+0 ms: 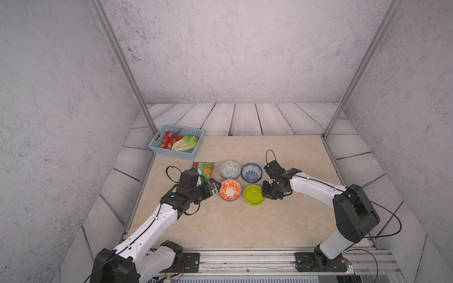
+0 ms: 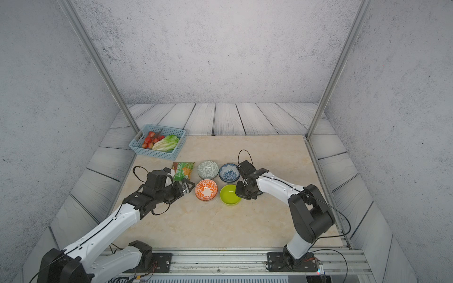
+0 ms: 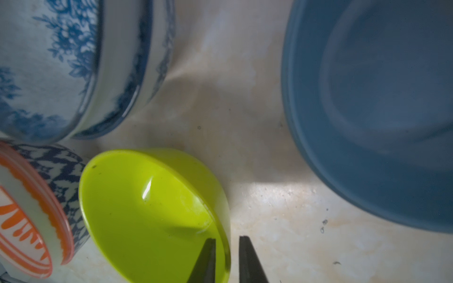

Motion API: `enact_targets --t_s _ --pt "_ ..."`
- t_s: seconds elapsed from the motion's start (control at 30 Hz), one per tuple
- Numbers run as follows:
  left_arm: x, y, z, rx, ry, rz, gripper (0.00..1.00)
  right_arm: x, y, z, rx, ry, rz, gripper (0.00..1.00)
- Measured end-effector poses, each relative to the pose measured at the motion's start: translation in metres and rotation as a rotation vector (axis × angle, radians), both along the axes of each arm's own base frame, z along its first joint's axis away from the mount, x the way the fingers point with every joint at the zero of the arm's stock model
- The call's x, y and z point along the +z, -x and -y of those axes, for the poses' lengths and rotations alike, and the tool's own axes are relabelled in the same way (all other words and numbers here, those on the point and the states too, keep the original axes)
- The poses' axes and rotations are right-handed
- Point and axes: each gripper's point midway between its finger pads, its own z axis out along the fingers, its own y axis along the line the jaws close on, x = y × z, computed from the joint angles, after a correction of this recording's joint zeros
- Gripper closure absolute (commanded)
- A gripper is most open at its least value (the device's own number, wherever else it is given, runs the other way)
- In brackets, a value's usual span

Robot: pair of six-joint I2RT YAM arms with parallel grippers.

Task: Stack the bowls
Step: Move the bowl to the center of the board.

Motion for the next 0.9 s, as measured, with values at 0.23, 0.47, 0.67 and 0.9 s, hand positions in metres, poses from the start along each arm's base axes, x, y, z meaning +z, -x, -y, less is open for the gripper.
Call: enact_targets --t_s 0.23,0.47,0.67,0.9 --pt "0.000 0.000 -0.001 0.003 0.001 -0.001 0.02 0.005 -0.003 0.002 0.010 0.020 0.013 0.59" --pt "0.000 0.000 -0.001 0.006 0.003 -0.004 0.01 0.042 -0.008 0.020 -0.012 0.041 0.102 0.48" --pt "0.000 0.000 0.000 0.003 0.008 -0.007 0.00 0.071 -0.032 0.065 -0.130 0.035 0.165 0.48" --pt "0.000 0.000 0.000 0.007 0.014 0.005 0.00 0.066 -0.048 0.118 -0.249 0.062 0.141 0.48"
